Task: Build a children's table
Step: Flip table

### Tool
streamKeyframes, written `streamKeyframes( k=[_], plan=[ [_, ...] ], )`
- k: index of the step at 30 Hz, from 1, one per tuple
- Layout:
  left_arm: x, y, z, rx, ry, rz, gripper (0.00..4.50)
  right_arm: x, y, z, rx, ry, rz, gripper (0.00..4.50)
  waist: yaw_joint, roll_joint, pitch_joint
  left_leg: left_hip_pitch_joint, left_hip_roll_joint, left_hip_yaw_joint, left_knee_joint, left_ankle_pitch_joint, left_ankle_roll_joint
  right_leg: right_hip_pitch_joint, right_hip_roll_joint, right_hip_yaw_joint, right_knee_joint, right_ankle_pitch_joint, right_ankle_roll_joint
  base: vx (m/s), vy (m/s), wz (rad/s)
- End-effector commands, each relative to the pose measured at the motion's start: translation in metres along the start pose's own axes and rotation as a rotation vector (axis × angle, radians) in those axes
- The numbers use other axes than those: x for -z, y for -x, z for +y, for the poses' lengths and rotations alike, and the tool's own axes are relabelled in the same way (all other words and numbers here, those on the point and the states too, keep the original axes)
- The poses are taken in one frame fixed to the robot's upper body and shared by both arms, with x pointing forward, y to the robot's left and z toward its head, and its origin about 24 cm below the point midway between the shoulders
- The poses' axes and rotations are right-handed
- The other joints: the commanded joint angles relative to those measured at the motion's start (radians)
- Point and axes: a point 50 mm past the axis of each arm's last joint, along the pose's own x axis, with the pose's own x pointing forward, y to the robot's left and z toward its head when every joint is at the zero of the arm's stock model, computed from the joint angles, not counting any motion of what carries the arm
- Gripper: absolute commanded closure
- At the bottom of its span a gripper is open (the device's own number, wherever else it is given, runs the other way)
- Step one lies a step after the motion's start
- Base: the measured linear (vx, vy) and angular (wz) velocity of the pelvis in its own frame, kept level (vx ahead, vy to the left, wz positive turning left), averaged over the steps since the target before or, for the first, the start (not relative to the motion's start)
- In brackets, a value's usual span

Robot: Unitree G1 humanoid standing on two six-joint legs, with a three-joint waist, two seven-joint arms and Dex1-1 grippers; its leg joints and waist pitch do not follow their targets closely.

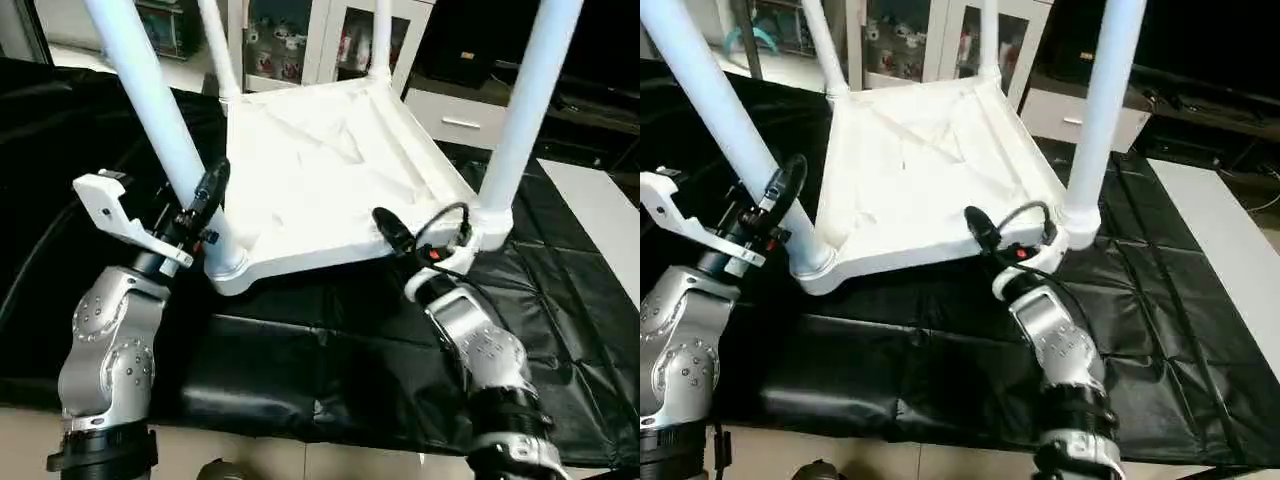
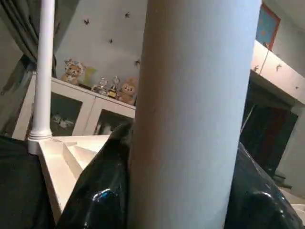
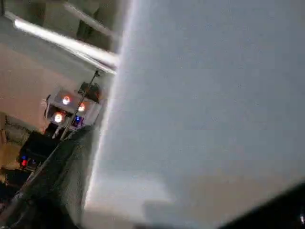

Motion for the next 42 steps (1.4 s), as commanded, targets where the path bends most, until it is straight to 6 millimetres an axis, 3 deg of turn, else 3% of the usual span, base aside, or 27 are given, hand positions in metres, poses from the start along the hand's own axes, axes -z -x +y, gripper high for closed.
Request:
streamKeyframes(
  k=[1,4,5,12,14,19,20,25,39,42],
  plan=[
    [-0.002,-0.006,-0.014,0.05,0.13,-0.069,2.58,-0.011,-0.001,-0.005,0.045,-0.014,-0.064,0.0,-0.009,0.015,-0.063,0.014,0.01,0.013,-0.082,-0.208,-0.074,0.038,-0.04,0.023,-0.054,-0.152,-0.092,0.0,0.0,0.0],
    [-0.003,-0.005,-0.013,0.042,0.127,-0.069,2.58,-0.016,-0.002,-0.005,0.052,-0.028,-0.103,0.0,-0.011,0.014,-0.063,0.015,0.01,0.013,-0.081,-0.211,-0.073,0.037,-0.041,0.024,-0.056,-0.166,-0.086,0.0,0.0,0.0],
    [-0.003,-0.005,-0.013,0.04,0.127,-0.07,2.58,-0.017,-0.002,-0.005,0.05,-0.03,-0.111,0.3,-0.011,0.015,-0.063,0.014,0.01,0.013,-0.08,-0.207,-0.07,0.038,-0.041,0.024,-0.055,-0.16,-0.085,0.0,0.0,0.0],
    [-0.001,-0.005,-0.011,0.011,0.11,-0.068,2.58,-0.022,0.0,-0.004,0.043,-0.018,-0.149,0.83,-0.012,0.017,-0.064,0.014,0.01,0.014,-0.079,-0.2,-0.066,0.038,-0.039,0.024,-0.054,-0.148,-0.085,0.0,0.0,0.0],
    [0.001,-0.004,-0.01,0.001,0.106,-0.062,2.58,-0.023,0.001,-0.002,0.036,0.006,-0.159,1.0,-0.014,0.023,-0.063,0.015,0.01,0.013,-0.08,-0.209,-0.067,0.037,-0.039,0.024,-0.055,-0.155,-0.085,0.0,0.0,0.0],
    [0.003,-0.004,-0.007,-0.029,0.086,-0.056,2.58,-0.023,0.004,0.001,0.027,0.047,-0.155,1.28,-0.014,0.021,-0.065,0.015,0.01,0.013,-0.079,-0.196,-0.067,0.039,-0.037,0.023,-0.053,-0.131,-0.086,0.0,0.0,0.0],
    [0.003,-0.004,-0.007,-0.033,0.086,-0.056,2.58,-0.023,0.005,0.002,0.027,0.061,-0.157,1.58,-0.014,0.021,-0.064,0.015,0.01,0.012,-0.08,-0.199,-0.068,0.039,-0.037,0.023,-0.053,-0.133,-0.085,0.0,0.0,0.0],
    [0.005,-0.003,-0.004,-0.065,0.075,-0.053,2.58,-0.027,0.007,0.006,0.027,0.135,-0.163,1.93,-0.015,0.019,-0.064,0.015,0.01,0.013,-0.079,-0.206,-0.067,0.039,-0.038,0.024,-0.055,-0.148,-0.081,0.0,0.0,0.0],
    [0.018,0.005,0.015,-0.276,-0.03,0.026,2.59,-0.053,0.02,0.042,0.011,0.459,-0.251,2.06,-0.019,0.012,-0.066,0.012,0.009,0.013,-0.074,-0.166,-0.065,0.041,-0.037,0.024,-0.053,-0.115,-0.057,0.0,0.0,0.0],
    [0.022,0.008,0.021,-0.346,-0.057,0.054,2.59,-0.06,0.023,0.05,0.021,0.516,-0.287,2.06,-0.019,0.01,-0.072,0.009,0.007,0.012,-0.066,-0.086,-0.054,0.045,-0.032,0.023,-0.041,-0.007,-0.063,0.0,0.0,0.0]
  ],
)
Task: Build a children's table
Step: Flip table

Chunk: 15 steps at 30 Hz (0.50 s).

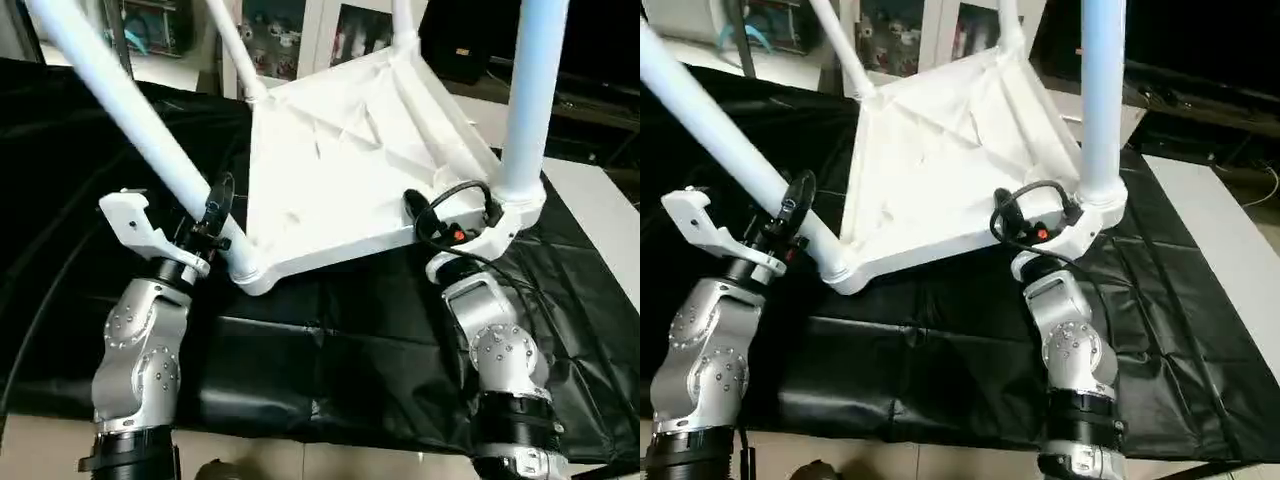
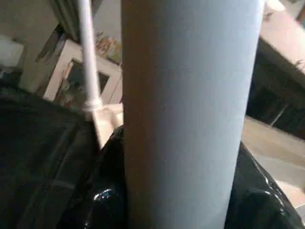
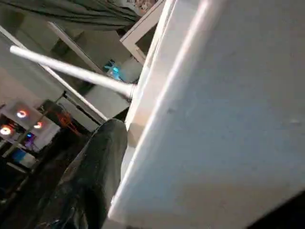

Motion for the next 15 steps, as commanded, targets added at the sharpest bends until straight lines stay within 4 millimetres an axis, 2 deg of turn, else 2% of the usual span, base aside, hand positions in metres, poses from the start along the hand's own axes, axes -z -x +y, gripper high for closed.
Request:
streamKeyframes(
  k=[1,6,7,9,10,12,14,15],
  plan=[
    [-0.007,0.003,0.022,-0.177,-0.094,-0.009,2.59,-0.04,0.006,0.01,-0.028,0.22,-0.127,2.06,-0.005,0.011,-0.07,0.019,0.006,0.013,-0.067,-0.081,-0.053,0.053,-0.031,0.023,-0.043,-0.001,-0.065,0.0,0.0,0.0],
    [-0.008,0.006,0.035,-0.259,-0.052,-0.011,2.59,-0.054,0.003,0.021,-0.026,0.29,-0.179,2.06,-0.01,0.009,-0.067,0.019,0.007,0.013,-0.07,-0.142,-0.058,0.05,-0.035,0.024,-0.05,-0.095,-0.052,0.0,0.0,0.0],
    [-0.009,0.007,0.037,-0.269,-0.032,-0.018,2.24,-0.056,0.002,0.023,-0.024,0.299,-0.185,2.06,-0.01,0.009,-0.067,0.019,0.007,0.013,-0.07,-0.142,-0.059,0.05,-0.036,0.024,-0.049,-0.097,-0.052,0.0,0.0,0.0],
    [-0.011,0.008,0.04,-0.287,-0.022,-0.025,1.9,-0.059,0.002,0.025,-0.023,0.314,-0.191,2.06,-0.012,0.009,-0.067,0.018,0.007,0.013,-0.069,-0.14,-0.059,0.049,-0.034,0.024,-0.049,-0.091,-0.054,0.0,0.0,0.0],
    [-0.013,0.009,0.042,-0.295,0.016,-0.04,1.87,-0.061,0.001,0.026,-0.018,0.328,-0.193,2.06,-0.011,0.007,-0.067,0.02,0.007,0.013,-0.068,-0.135,-0.059,0.049,-0.034,0.024,-0.048,-0.085,-0.051,0.0,0.0,0.0],
    [-0.014,0.009,0.042,-0.297,0.041,-0.05,1.66,-0.062,0.0,0.028,-0.015,0.337,-0.194,2.06,-0.011,0.009,-0.067,0.019,0.006,0.013,-0.068,-0.127,-0.06,0.049,-0.033,0.024,-0.046,-0.081,-0.052,0.0,0.0,0.0],
    [-0.021,0.013,0.054,-0.38,0.069,-0.082,1.45,-0.07,-0.002,0.031,0.012,0.429,-0.198,2.06,-0.009,0.003,-0.067,0.02,0.006,0.013,-0.067,-0.113,-0.061,0.05,-0.032,0.023,-0.045,-0.062,-0.049,0.0,0.0,0.0],
    [-0.022,0.014,0.057,-0.4,0.073,-0.086,1.4,-0.072,-0.003,0.032,0.019,0.45,-0.198,2.06,-0.01,0.003,-0.069,0.02,0.005,0.013,-0.065,-0.111,-0.064,0.052,-0.032,0.023,-0.044,-0.059,-0.047,0.0,0.0,0.0]
  ],
)
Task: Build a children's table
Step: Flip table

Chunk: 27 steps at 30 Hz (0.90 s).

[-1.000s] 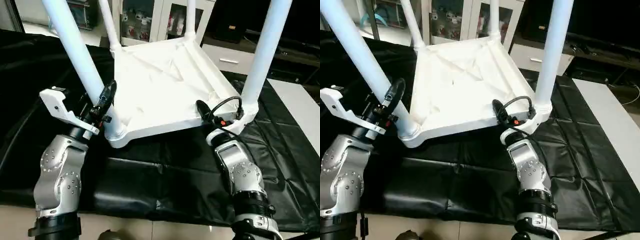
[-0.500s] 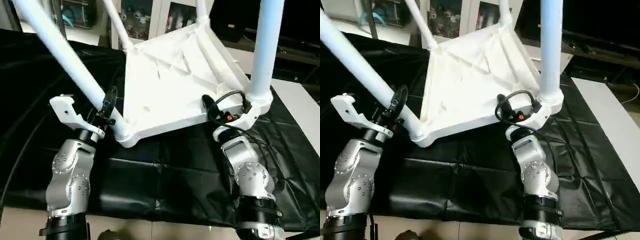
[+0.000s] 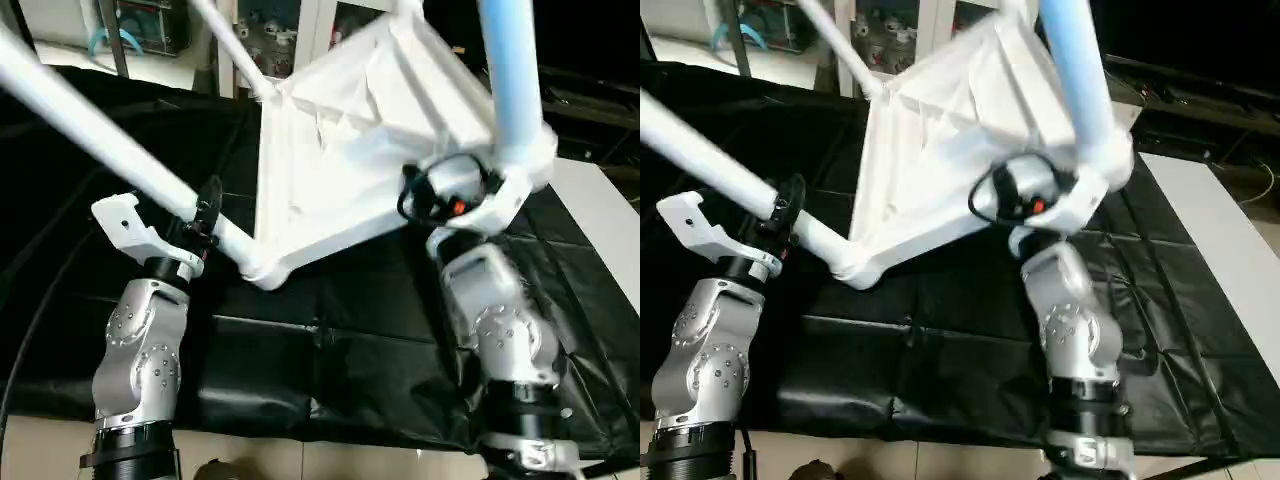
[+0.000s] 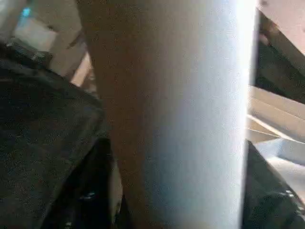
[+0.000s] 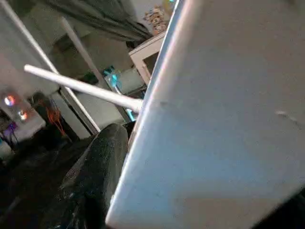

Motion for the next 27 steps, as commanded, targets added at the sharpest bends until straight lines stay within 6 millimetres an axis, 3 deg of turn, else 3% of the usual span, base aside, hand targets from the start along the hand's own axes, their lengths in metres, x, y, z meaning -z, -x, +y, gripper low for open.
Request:
streamKeyframes(
  k=[1,5,7,10,12,14,24,27],
  plan=[
    [-0.022,0.009,0.041,-0.236,-0.011,-0.085,1.32,-0.043,0.01,-0.018,0.075,0.226,-0.141,2.06,-0.005,0.008,-0.067,0.021,0.005,0.014,-0.068,-0.114,-0.062,0.05,-0.032,0.023,-0.045,-0.062,-0.045,0.0,0.0,0.0],
    [-0.029,0.012,0.052,-0.28,-0.01,-0.099,1.24,-0.051,0.007,-0.015,0.092,0.263,-0.158,2.07,-0.002,0.005,-0.067,0.022,0.005,0.014,-0.069,-0.123,-0.068,0.048,-0.033,0.023,-0.047,-0.095,-0.03,0.0,0.0,0.0],
    [-0.033,0.015,0.062,-0.331,-0.019,-0.108,1.24,-0.056,0.006,-0.015,0.116,0.305,-0.166,2.08,0.0,0.009,-0.065,0.026,0.006,0.014,-0.069,-0.139,-0.076,0.043,-0.032,0.023,-0.048,-0.095,-0.027,0.0,0.0,0.0],
    [-0.039,0.017,0.071,-0.367,-0.019,-0.118,1.24,-0.059,0.006,-0.016,0.139,0.326,-0.169,2.09,0.001,0.007,-0.062,0.03,0.005,0.013,-0.073,-0.201,-0.093,0.042,-0.033,0.022,-0.055,-0.158,-0.013,0.0,0.0,0.0],
    [-0.04,0.018,0.072,-0.36,-0.003,-0.123,0.96,-0.06,0.006,-0.016,0.148,0.33,-0.17,2.14,0.004,0.01,-0.056,0.036,0.004,0.01,-0.079,-0.28,-0.102,0.038,-0.034,0.023,-0.065,-0.257,0.0,0.0,0.0,0.0],
    [-0.043,0.019,0.074,-0.35,0.016,-0.125,0.85,-0.06,0.006,-0.016,0.154,0.342,-0.167,2.22,0.005,0.012,-0.058,0.036,0.005,0.007,-0.081,-0.306,-0.104,0.039,-0.035,0.023,-0.067,-0.282,0.004,0.0,0.0,0.0],
    [-0.052,0.024,0.09,-0.427,0.022,-0.144,0.02,-0.064,0.006,-0.015,0.166,0.36,-0.169,2.7,-0.005,0.008,-0.063,0.031,0.006,0.003,-0.079,-0.298,-0.098,0.041,-0.035,0.021,-0.06,-0.228,-0.02,0.0,0.0,0.0],
    [-0.052,0.025,0.094,-0.447,0.0,-0.135,0.0,-0.062,0.006,-0.014,0.172,0.379,-0.164,2.75,-0.005,0.009,-0.064,0.032,0.006,0.004,-0.078,-0.284,-0.098,0.041,-0.034,0.021,-0.059,-0.209,-0.022,0.0,0.0,0.0]
  ],
)
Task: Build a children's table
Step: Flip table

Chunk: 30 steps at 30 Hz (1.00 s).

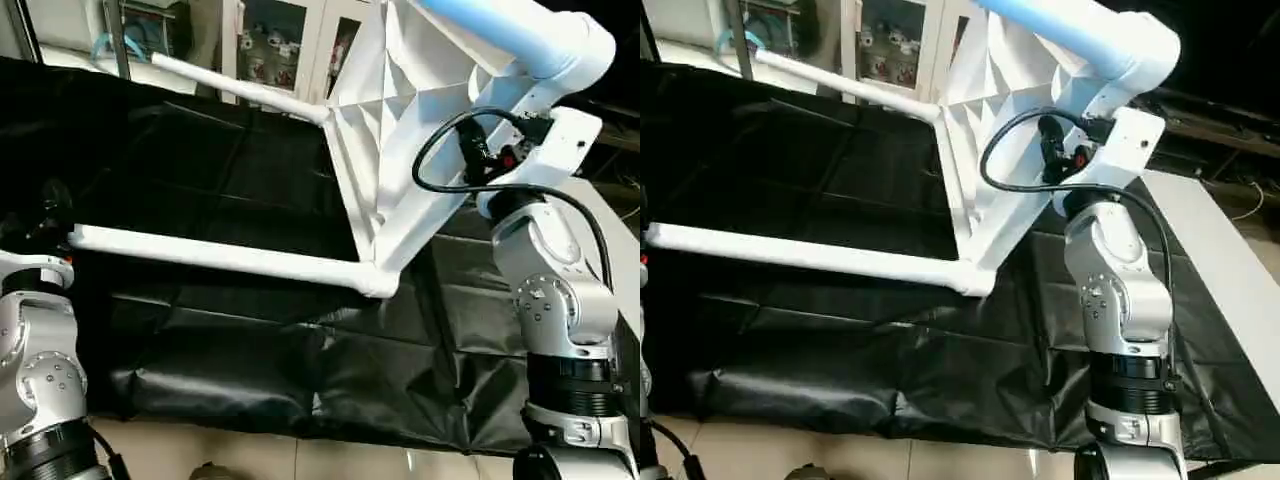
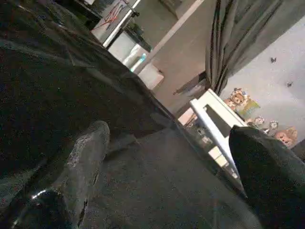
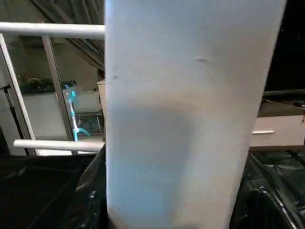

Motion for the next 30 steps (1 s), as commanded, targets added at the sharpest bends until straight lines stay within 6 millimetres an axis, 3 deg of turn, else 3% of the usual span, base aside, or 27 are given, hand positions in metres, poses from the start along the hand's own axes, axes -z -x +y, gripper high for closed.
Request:
streamKeyframes(
  k=[1,4,8,12,16,17,19,20,21,22,23,24,27,29,30],
  plan=[
    [0.002,-0.001,0.006,-0.031,-0.046,0.023,0.0,-0.004,0.003,-0.007,0.057,0.072,-0.009,2.75,-0.008,0.028,-0.057,0.019,0.005,0.006,-0.08,-0.275,-0.096,0.027,-0.032,0.022,-0.058,-0.193,-0.029,0.0,0.0,0.0],
    [-0.002,-0.002,0.011,-0.038,-0.057,0.012,0.0,-0.004,0.003,-0.007,0.062,0.089,-0.01,2.79,-0.009,0.03,-0.057,0.02,0.004,0.006,-0.079,-0.26,-0.1,0.027,-0.032,0.023,-0.057,-0.181,-0.022,0.0,0.0,0.0],
    [-0.011,-0.003,0.026,-0.071,-0.106,-0.001,0.0,-0.004,0.003,-0.007,0.084,0.122,-0.003,2.82,-0.009,0.03,-0.055,0.024,0.005,0.005,-0.082,-0.295,-0.106,0.023,-0.033,0.022,-0.06,-0.215,-0.024,0.0,0.0,0.0],
    [-0.009,-0.003,0.02,-0.004,-0.186,0.033,0.0,0.002,0.004,-0.006,0.119,0.154,0.041,2.83,-0.006,0.03,-0.053,0.026,0.006,0.005,-0.085,-0.321,-0.109,0.019,-0.034,0.023,-0.062,-0.246,-0.019,0.0,0.0,0.0],
    [0.006,0.002,-0.007,0.236,-0.334,0.13,0.0,0.014,0.007,0.003,0.111,0.164,0.095,2.84,-0.004,0.033,-0.052,0.027,0.008,0.003,-0.088,-0.352,-0.115,0.014,-0.036,0.023,-0.064,-0.275,-0.021,0.0,0.0,0.0],
    [0.009,0.004,-0.011,0.276,-0.359,0.148,0.0,0.016,0.007,0.005,0.105,0.167,0.108,2.84,-0.004,0.043,-0.05,0.029,0.008,0.001,-0.091,-0.381,-0.124,0.011,-0.036,0.023,-0.066,-0.289,-0.024,0.0,0.0,0.0],
    [0.02,0.009,-0.029,0.415,-0.395,0.206,0.0,0.022,0.01,0.01,0.09,0.181,0.14,2.84,-0.007,0.04,-0.049,0.03,0.008,-0.001,-0.093,-0.42,-0.129,0.01,-0.035,0.023,-0.069,-0.31,-0.022,0.0,0.0,0.0],
    [0.023,0.011,-0.036,0.454,-0.399,0.217,0.0,0.024,0.01,0.012,0.083,0.179,0.149,2.84,-0.008,0.048,-0.049,0.031,0.008,-0.003,-0.094,-0.449,-0.132,0.008,-0.036,0.024,-0.069,-0.326,-0.026,0.0,0.0,0.0],
    [0.027,0.014,-0.047,0.506,-0.399,0.231,0.0,0.027,0.012,0.016,0.057,0.17,0.169,2.84,-0.01,0.042,-0.05,0.031,0.008,-0.004,-0.094,-0.463,-0.131,0.009,-0.036,0.023,-0.071,-0.333,-0.03,0.0,0.0,0.0],
    [0.03,0.016,-0.058,0.563,-0.414,0.235,0.0,0.029,0.014,0.018,0.044,0.176,0.183,2.84,-0.009,0.052,-0.051,0.031,0.008,-0.005,-0.094,-0.467,-0.131,0.009,-0.036,0.024,-0.07,-0.328,-0.033,0.0,0.0,0.0],
    [0.03,0.016,-0.06,0.574,-0.418,0.235,0.0,0.03,0.014,0.018,0.044,0.179,0.185,2.84,-0.01,0.046,-0.051,0.03,0.008,-0.005,-0.093,-0.468,-0.13,0.009,-0.036,0.024,-0.071,-0.32,-0.034,0.0,0.0,0.0],
    [0.032,0.017,-0.065,0.603,-0.436,0.239,0.0,0.031,0.015,0.019,0.036,0.185,0.189,2.5,-0.012,0.044,-0.051,0.028,0.008,-0.006,-0.094,-0.464,-0.128,0.012,-0.036,0.024,-0.07,-0.318,-0.034,0.0,0.0,0.0],
    [0.037,0.024,-0.085,0.744,-0.504,0.264,0.0,0.031,0.016,0.019,0.024,0.179,0.194,2.13,-0.016,0.056,-0.053,0.027,0.007,-0.007,-0.093,-0.453,-0.131,0.013,-0.034,0.024,-0.068,-0.292,-0.034,0.0,0.0,0.0],
    [0.036,0.027,-0.095,0.812,-0.534,0.249,0.0,0.03,0.018,0.017,0.029,0.183,0.19,2.04,-0.016,0.058,-0.053,0.028,0.006,-0.006,-0.092,-0.452,-0.128,0.013,-0.032,0.025,-0.069,-0.286,-0.036,0.0,0.0,0.0],
    [0.034,0.028,-0.101,0.83,-0.529,0.22,0.0,0.029,0.019,0.017,0.024,0.184,0.187,2.04,-0.015,0.065,-0.054,0.028,0.006,-0.007,-0.092,-0.445,-0.129,0.014,-0.032,0.025,-0.065,-0.275,-0.042,0.0,0.0,0.0]
  ],
)
